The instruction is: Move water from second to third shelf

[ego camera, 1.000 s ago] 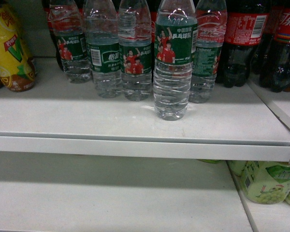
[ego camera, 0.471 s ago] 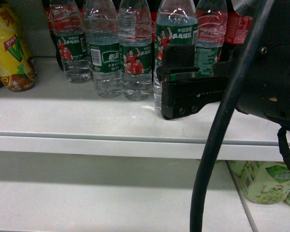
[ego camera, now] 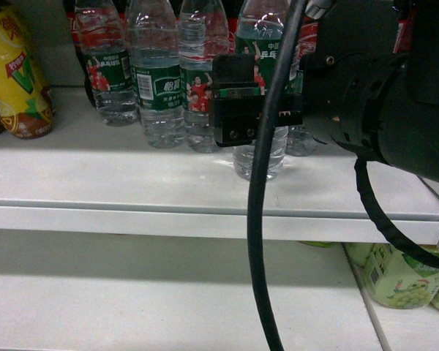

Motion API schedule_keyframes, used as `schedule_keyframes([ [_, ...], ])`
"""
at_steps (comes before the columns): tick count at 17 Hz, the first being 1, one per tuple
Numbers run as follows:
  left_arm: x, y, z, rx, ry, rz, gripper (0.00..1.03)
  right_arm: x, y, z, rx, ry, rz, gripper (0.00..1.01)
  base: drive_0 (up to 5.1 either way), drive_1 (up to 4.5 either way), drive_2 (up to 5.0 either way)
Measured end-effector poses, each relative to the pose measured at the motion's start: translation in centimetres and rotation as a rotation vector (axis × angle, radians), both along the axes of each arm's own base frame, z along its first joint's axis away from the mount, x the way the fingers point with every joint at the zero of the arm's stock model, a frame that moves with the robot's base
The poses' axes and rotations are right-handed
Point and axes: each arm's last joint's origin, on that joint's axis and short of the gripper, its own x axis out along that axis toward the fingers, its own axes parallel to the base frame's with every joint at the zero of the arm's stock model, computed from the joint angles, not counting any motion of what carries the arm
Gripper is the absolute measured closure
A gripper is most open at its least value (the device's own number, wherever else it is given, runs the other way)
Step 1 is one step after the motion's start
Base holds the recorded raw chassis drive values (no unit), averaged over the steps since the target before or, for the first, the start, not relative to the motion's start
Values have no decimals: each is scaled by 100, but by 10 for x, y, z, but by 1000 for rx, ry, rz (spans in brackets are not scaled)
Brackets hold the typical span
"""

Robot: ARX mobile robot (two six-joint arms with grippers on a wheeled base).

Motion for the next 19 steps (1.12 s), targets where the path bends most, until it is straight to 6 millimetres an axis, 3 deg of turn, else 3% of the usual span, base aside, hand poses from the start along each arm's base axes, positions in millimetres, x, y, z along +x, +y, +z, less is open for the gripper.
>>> schedule_keyframes([
  [12, 0, 0, 0, 0, 0, 0, 5, 45, 20, 2, -40, -51, -104, 3, 0, 0, 0],
  [16, 0, 0, 0, 0, 0, 0, 5, 51, 24, 0, -47, -47, -126, 3, 0, 0, 0],
  [17, 0, 0, 0, 0, 0, 0, 5, 51, 23, 0, -50, -46, -137, 5, 0, 0, 0],
  [19, 0, 0, 0, 0, 0, 0, 5, 50, 25, 0, -51, -48, -143, 29, 0, 0, 0],
])
